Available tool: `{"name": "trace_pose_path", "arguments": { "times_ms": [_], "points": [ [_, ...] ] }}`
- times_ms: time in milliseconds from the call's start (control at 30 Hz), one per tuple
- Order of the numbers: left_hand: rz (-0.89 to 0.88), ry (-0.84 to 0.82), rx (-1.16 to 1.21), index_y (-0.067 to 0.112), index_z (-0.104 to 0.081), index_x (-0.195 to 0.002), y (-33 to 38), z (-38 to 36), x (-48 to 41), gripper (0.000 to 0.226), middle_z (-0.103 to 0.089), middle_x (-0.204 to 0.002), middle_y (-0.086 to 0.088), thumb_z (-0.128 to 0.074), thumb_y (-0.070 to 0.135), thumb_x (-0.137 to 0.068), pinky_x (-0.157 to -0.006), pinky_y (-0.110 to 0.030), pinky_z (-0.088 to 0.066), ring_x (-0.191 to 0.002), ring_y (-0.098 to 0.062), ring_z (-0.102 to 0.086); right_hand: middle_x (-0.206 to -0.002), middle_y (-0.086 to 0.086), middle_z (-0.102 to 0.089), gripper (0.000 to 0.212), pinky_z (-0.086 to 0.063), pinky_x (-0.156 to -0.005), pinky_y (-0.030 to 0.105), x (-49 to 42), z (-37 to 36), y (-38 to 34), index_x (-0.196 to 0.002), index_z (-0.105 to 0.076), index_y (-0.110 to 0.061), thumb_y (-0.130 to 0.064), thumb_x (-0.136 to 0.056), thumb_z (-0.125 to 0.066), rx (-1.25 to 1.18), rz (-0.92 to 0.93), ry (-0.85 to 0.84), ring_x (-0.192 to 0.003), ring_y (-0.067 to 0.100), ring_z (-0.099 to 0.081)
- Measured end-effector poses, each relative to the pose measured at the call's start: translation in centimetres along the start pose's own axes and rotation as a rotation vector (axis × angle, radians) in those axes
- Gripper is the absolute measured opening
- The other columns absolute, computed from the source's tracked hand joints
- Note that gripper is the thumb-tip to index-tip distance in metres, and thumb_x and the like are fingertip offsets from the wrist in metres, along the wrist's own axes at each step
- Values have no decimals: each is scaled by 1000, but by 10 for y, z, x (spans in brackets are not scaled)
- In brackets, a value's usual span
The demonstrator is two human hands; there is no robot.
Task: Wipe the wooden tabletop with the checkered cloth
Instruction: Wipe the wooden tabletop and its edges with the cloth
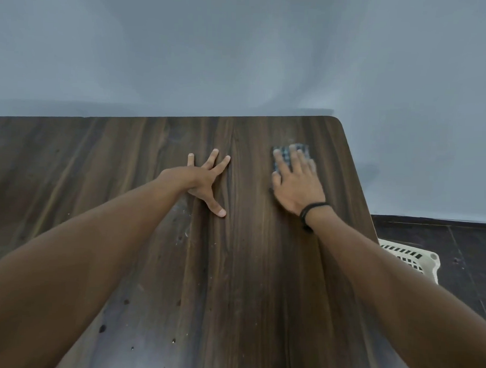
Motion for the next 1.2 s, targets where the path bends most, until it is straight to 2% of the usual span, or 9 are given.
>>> {"name": "trace_pose_path", "arguments": {
  "times_ms": [100,233,367,500,633,767,900,1033,1200],
  "points": [
    [-11,6,2,44,34,-143,-2,-2,-2,149,45,-149,14,-83,68,-53,-114,-67,-12,-137,-46,35,-169,8,-11,60,-7,-125,45,18,-8,-10,-162,-17,-30,-46,-104,-20,22,230,-40,-156,28,-10],
    [9,-27,-38,44,38,-140,-3,-2,-5,150,48,-146,14,-81,71,-52,-114,-68,-13,-136,-47,36,-170,9,-2,59,1,-125,46,-38,10,29,-162,-11,-29,-41,-106,-22,-53,-99,-53,-157,26,0],
    [45,-60,-106,40,42,-138,-1,1,-2,150,52,-144,9,-78,74,-55,-114,-67,-11,-135,-50,35,-169,8,-14,62,-10,-124,48,-15,-3,-10,-161,-19,-29,-46,-102,-18,31,263,-44,-155,28,-12],
    [76,-80,-137,38,44,-136,4,1,-5,150,53,-143,6,-78,74,-56,-113,-68,-13,-133,-54,34,-170,11,-4,59,-1,-126,49,-66,18,44,-162,-13,-28,-41,-105,-23,-59,-182,-45,-156,29,-2],
    [79,-73,-169,32,44,-137,6,4,-3,148,53,-143,0,-76,72,-61,-115,-65,-7,-133,-54,33,-170,5,-7,59,-3,-124,47,-39,-4,-4,-162,-14,-31,-44,-105,-20,17,215,-77,-156,26,-6],
    [98,-78,-220,29,45,-136,7,4,-8,151,54,-142,-6,-76,73,-59,-116,-64,-4,-134,-55,31,-170,8,-1,59,1,-125,48,-85,18,48,-162,-11,-31,-41,-106,-23,-50,-149,-75,-156,27,0],
    [128,-74,-247,26,46,-137,14,7,-8,153,53,-142,-11,-80,68,-60,-116,-64,-5,-135,-57,27,-170,6,-5,57,0,-124,45,-66,-1,3,-162,-15,-31,-40,-107,-24,-5,172,-71,-156,26,-3],
    [145,-70,-236,24,46,-137,16,9,-9,157,53,-141,-13,-83,65,-57,-115,-66,-5,-134,-59,26,-170,7,1,59,3,-125,47,-107,15,48,-162,-9,-32,-41,-106,-22,-72,-133,-77,-156,26,3],
    [130,-65,-243,23,45,-138,18,11,-4,154,52,-143,-14,-83,62,-60,-115,-65,-3,-137,-56,23,-170,7,-7,57,-4,-125,50,-93,2,13,-162,-15,-31,-41,-106,-25,5,185,-63,-156,28,-5]
  ]
}}
Point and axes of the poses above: each hand's wrist, its own x-axis away from the middle knuckle, its own z-axis out of the back of the hand, y = z × x, the point moved 8 cm from there along -x, towards the middle knuckle
